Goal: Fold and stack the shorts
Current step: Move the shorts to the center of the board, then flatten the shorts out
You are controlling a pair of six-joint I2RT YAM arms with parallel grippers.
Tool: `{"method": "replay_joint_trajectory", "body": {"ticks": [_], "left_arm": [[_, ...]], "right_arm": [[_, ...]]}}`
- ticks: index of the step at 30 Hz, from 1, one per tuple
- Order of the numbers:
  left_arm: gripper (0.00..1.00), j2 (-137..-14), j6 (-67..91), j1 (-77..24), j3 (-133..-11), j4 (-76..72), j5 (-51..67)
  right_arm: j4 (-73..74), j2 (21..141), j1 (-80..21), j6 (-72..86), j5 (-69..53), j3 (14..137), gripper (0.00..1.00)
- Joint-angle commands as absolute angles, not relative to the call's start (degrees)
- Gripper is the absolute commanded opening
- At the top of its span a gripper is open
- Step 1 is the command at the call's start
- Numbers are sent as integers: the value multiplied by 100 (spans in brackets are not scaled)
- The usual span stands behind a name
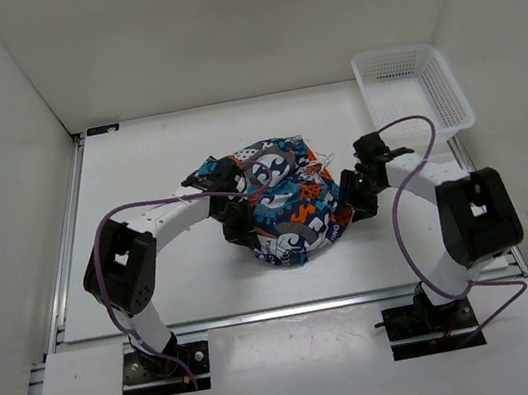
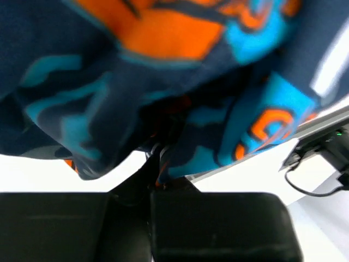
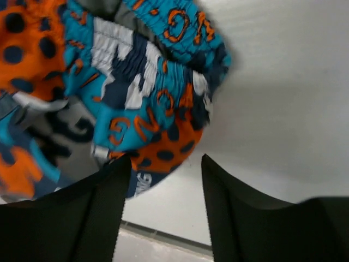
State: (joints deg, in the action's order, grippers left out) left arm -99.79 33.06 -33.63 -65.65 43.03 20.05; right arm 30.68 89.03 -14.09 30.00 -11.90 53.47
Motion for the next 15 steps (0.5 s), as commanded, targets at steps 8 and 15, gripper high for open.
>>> {"method": "replay_joint_trajectory", "body": {"ticks": [8,15], "left_arm": [[10,-9440,2761,-3297,-8819,5814,908],[10,-9931,2058,-2339,-12147,7275,501]], "right_arm": [[2565,10291,-1934,3067,-1502,7108,0],[3620,10153,-1881,2831,-1223,10069,0]]}}
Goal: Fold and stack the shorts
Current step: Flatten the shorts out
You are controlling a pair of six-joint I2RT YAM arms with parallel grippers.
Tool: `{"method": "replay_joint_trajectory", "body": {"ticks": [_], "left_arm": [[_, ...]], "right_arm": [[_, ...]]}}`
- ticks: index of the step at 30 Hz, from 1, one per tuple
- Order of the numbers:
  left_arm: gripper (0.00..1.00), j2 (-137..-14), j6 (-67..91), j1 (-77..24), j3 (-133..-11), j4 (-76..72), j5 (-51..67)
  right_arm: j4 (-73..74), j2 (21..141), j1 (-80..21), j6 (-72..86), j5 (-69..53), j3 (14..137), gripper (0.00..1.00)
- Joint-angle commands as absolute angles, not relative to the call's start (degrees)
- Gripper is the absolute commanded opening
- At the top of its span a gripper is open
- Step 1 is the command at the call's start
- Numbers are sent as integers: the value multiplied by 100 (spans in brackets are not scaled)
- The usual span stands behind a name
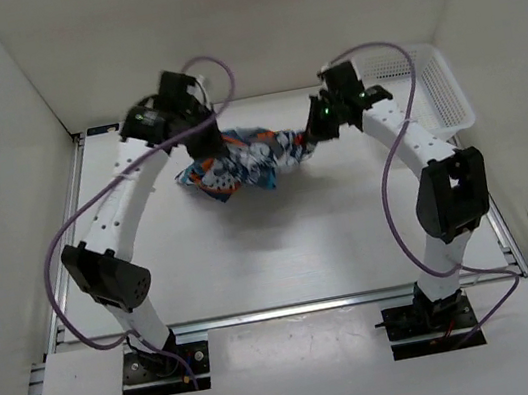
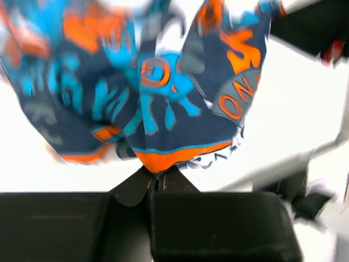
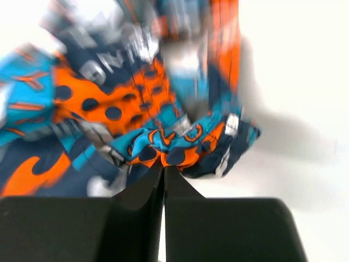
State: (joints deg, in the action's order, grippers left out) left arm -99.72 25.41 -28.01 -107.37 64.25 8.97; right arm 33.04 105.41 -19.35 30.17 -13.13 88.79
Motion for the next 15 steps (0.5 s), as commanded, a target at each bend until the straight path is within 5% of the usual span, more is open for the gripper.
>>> {"method": "replay_joint_trajectory", "body": {"ticks": [1,4,8,9,11,12,15], "left_arm": [[10,-10019,2057,-2242,-12486,7538,370],[11,-9871,2109,-1882,-12700,7480,35],[23,-9694,2162,-1740,-12394,7427,316],[51,-9607,2162,-1740,-12123,7340,316],[92,-9536,2162,-1793,-11727,7120,500],[100,-9536,2110,-1793,-11542,7006,553],[100,-9790,2109,-1793,-11250,7065,764]], "right_arm": [[3725,10073,-1881,2830,-1169,10359,0],[3946,9582,-1881,2777,-1003,10890,0],[3999,8249,-1934,2777,-520,9882,0],[3860,8001,-1934,2777,-414,9078,0],[3806,7387,-1995,2917,-12,7735,0],[3710,7252,-1995,3031,148,7317,0],[3656,7102,-1916,3164,466,6198,0]]}}
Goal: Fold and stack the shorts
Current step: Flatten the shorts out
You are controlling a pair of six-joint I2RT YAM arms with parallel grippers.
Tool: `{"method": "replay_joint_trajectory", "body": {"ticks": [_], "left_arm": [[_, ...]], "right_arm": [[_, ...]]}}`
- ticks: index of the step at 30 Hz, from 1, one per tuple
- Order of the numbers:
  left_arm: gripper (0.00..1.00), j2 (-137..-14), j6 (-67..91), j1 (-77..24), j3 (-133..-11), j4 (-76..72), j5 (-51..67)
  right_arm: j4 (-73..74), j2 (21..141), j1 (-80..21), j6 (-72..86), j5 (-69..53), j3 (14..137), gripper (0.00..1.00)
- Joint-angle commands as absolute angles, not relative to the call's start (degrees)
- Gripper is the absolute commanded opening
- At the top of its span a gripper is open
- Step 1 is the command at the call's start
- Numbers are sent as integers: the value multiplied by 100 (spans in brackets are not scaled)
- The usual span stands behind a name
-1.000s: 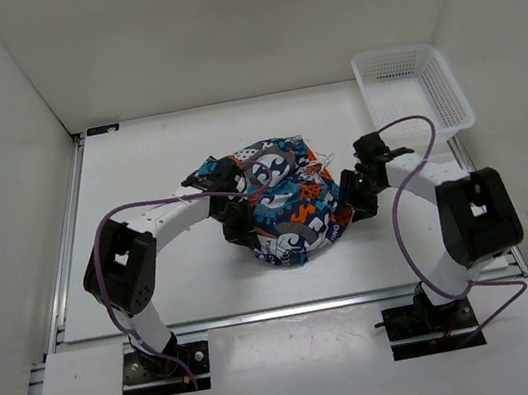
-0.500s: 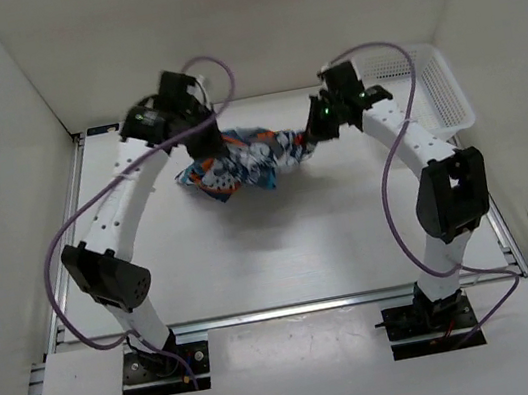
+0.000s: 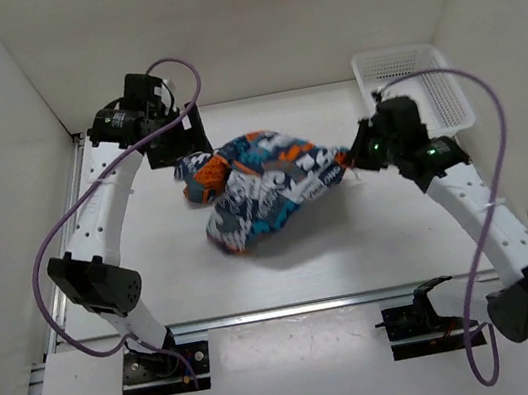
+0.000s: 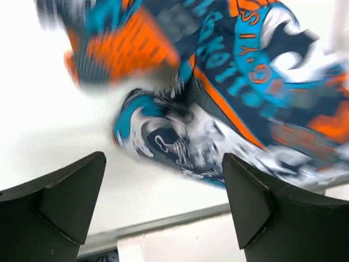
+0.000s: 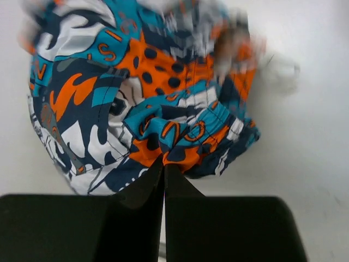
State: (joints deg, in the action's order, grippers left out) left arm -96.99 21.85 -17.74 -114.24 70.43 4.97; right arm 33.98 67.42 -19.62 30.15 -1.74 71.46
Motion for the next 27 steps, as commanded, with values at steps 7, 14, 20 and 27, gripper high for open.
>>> {"method": "replay_joint_trajectory", "body": {"ticks": [7,14,20,27], "left_arm": [[29,-8757,2302,-2039,-9530,6382,1213],[55,-7517,3188,-2363,-6281,5776,1185],[100,-7216,3963,-3014,-4897,4774,2012],[98,-7794,4315,-3471,-4377,4193,1987]], "right_arm": [[3787,6689,-1916,3322,553,5432,0],[4096,6574,-1916,3217,843,5432,0],[4148,6574,-1916,3225,782,5484,0],[4148,6574,-1916,3278,782,5537,0]]}}
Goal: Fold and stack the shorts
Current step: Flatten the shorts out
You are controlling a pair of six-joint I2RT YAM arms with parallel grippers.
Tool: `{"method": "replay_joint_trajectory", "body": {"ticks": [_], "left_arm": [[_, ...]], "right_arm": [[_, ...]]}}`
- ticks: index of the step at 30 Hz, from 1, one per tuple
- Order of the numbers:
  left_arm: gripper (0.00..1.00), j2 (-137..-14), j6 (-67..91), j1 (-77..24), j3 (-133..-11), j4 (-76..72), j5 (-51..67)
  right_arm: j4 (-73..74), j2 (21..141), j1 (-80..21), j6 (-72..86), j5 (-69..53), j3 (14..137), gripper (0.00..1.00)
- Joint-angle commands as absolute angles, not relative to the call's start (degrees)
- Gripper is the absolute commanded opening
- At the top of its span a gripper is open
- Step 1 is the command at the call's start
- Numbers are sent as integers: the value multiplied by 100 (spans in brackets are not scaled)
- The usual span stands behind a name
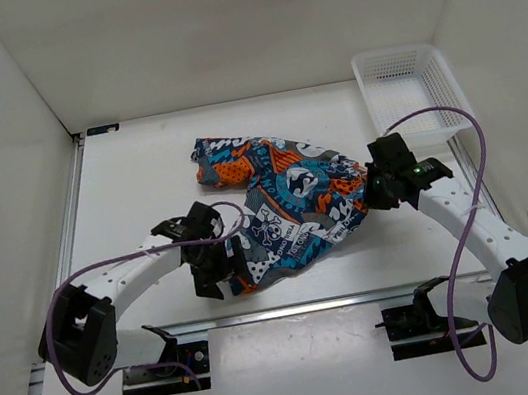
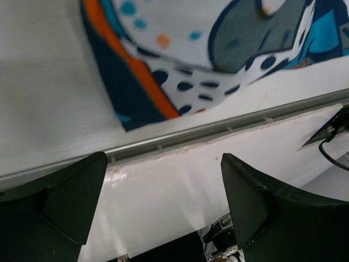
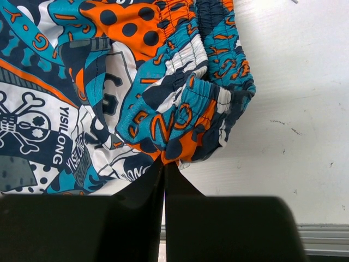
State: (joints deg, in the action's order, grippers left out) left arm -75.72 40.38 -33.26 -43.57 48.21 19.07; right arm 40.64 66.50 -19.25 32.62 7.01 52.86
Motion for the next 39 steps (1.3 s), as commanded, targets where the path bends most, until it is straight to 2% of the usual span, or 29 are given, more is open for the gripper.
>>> {"method": "replay_joint_trajectory", "body": {"ticks": [1,2,4,8,10,14,16,17,18,19,21,22,23,24,27,30,32,34,35,36,37,38,39], "left_arm": [[96,-7935,4315,-3472,-4377,4123,1934],[88,-8093,4315,-3472,-4377,4035,1934],[78,-8566,4315,-3524,-4377,3736,1934],[29,-8851,4315,-3524,-4596,3647,1855],[10,-8798,4193,-3402,-4763,3647,1854],[10,-8736,3719,-2657,-5745,4198,1706],[10,-8946,3280,-2374,-7105,5121,1188],[10,-9078,3139,-2234,-7641,5411,1056],[10,-9366,2920,-1954,-8847,5684,881],[10,-9534,2831,-1803,-9503,6191,879],[10,-10008,2690,-1418,-10900,6704,826],[10,-10228,2689,-1171,-12195,7019,826],[10,-10230,2689,-1056,-13130,7083,896],[10,-10230,2742,-942,-13409,7084,896],[10,-9626,2883,-712,-13230,6778,976],[10,-8642,2883,-650,-11948,6232,976],[10,-8063,2805,-650,-11245,6231,976],[10,-7675,2733,-650,-9945,6231,976],[10,-7481,2733,-650,-9453,6231,915],[16,-7105,2733,-650,-8422,6153,914],[29,-6936,2733,-650,-7889,6013,914],[47,-6787,2733,-650,-7388,5942,966],[89,-6620,2864,-650,-6556,5872,1089]], "right_arm": [[4148,6574,-1916,3278,782,5537,0],[4148,6574,-1916,3278,730,5537,0],[4148,6574,-1916,3278,729,5537,0],[4201,6434,-1916,3278,677,5537,0],[4201,6363,-1916,3278,677,5537,0],[4254,6512,-1916,3121,677,5913,0],[4254,6907,-1916,3006,825,6352,0],[4254,7108,-1916,2806,826,7059,0],[4332,7580,-1846,2699,939,7519,0],[4411,7855,-1776,2629,1010,8019,0],[4788,8634,-1697,2487,1072,9828,0],[5103,9022,-1644,2487,1011,11105,0],[5106,9131,-1644,2435,941,11605,0],[5106,9193,-1644,2435,810,12237,0],[5036,8879,-1696,2435,616,12401,0],[4659,8055,-1819,2382,615,11044,0],[4231,7535,-1819,2513,546,9436,0],[4061,6779,-1819,2627,545,8372,0],[4008,6541,-1819,2767,545,7358,0],[4008,6078,-1819,2829,545,6887,3],[4008,5847,-1819,2891,545,6447,25],[4077,5645,-1819,2970,545,5712,41],[4200,5268,-1872,3084,545,5417,54]]}}
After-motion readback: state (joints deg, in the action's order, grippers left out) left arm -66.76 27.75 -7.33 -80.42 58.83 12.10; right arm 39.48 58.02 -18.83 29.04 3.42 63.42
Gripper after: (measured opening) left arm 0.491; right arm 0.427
